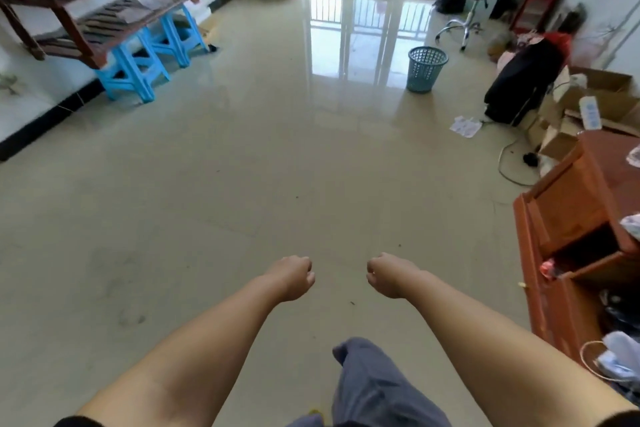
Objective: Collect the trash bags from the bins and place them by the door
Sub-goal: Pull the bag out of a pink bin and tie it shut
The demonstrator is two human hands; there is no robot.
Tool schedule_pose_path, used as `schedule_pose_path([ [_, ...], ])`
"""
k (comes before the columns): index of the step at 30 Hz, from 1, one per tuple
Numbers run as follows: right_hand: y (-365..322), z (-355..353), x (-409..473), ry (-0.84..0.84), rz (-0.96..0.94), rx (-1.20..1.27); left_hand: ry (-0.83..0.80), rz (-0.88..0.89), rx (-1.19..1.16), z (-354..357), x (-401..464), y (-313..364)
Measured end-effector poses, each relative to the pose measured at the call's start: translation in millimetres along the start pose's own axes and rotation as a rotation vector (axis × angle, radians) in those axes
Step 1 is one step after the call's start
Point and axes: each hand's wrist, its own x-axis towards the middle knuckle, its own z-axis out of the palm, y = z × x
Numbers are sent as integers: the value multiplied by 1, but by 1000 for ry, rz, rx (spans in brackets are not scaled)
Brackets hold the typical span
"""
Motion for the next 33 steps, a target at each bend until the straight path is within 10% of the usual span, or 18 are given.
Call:
schedule_pose_path([
  [33, 81, -584, 676, 47, -38, 39, 25, 3, -14, -541, 709, -119],
])
